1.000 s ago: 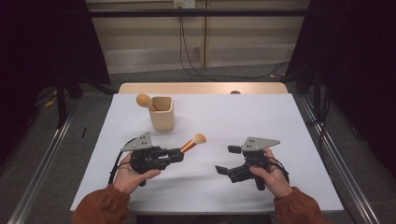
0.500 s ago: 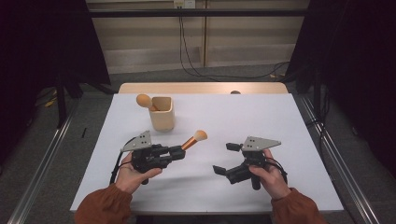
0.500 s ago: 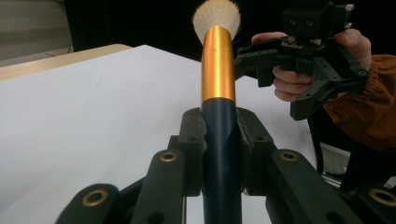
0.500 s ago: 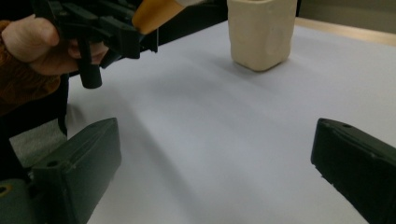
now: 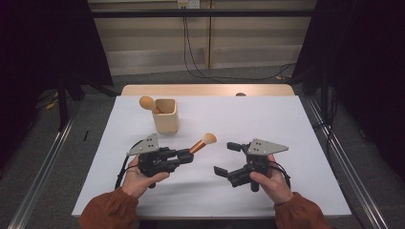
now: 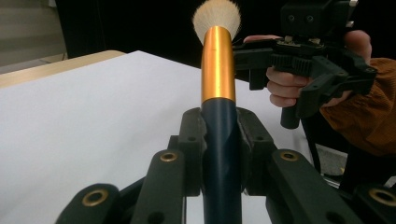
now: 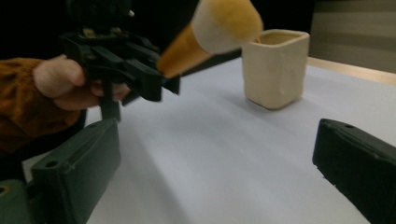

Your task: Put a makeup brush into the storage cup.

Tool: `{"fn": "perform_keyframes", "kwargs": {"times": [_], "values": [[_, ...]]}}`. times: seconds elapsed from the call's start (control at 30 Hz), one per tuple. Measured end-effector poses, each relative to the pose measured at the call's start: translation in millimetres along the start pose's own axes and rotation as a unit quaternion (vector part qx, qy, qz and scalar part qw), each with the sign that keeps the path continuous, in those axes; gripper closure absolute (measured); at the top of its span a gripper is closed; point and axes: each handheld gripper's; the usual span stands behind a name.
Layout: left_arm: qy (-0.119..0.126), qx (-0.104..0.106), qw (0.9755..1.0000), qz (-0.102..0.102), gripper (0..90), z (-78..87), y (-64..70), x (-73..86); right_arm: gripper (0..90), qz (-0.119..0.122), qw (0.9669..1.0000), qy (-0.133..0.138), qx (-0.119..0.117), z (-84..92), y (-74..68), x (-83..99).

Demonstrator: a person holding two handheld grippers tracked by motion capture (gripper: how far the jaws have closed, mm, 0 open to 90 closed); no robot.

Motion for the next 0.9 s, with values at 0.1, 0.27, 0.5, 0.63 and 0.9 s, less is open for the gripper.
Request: {"fn": "perform_keyframes", "kwargs": {"times": [0.1, 0.27, 0.5, 0.63, 0.9], "values": [[0.001, 0.003, 1.0000, -0.001, 74.4, -2.3, 1.2, -0.5, 0.0, 0.001, 0.9997, 0.018, -0.016, -1.6, -0.8, -3.3], [-0.002, 0.006, 1.0000, -0.003, 74.4, -3.8, 1.0, 0.2, 0.0, -0.012, 0.9993, 0.024, -0.027, -5.6, 1.9, -7.8], [0.000, 0.014, 0.9999, -0.004, 74.4, -6.0, 1.9, 0.6, 4.6, -0.020, 0.9991, 0.021, -0.032, -15.9, 4.9, -10.6], [-0.002, 0.019, 0.9998, -0.005, 74.4, -6.4, 2.4, 1.0, 9.2, -0.027, 0.9986, 0.022, -0.039, -20.4, 5.3, -13.0], [-0.003, 0.023, 0.9997, -0.005, 74.4, -9.0, 3.3, 2.0, 21.6, -0.039, 0.9977, 0.025, -0.049, -25.4, 10.0, -15.3]]}}
Point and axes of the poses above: each handheld gripper's, and its own axes: z roughly backward along the jaws, x roughly out of its underside, y roughly to its right
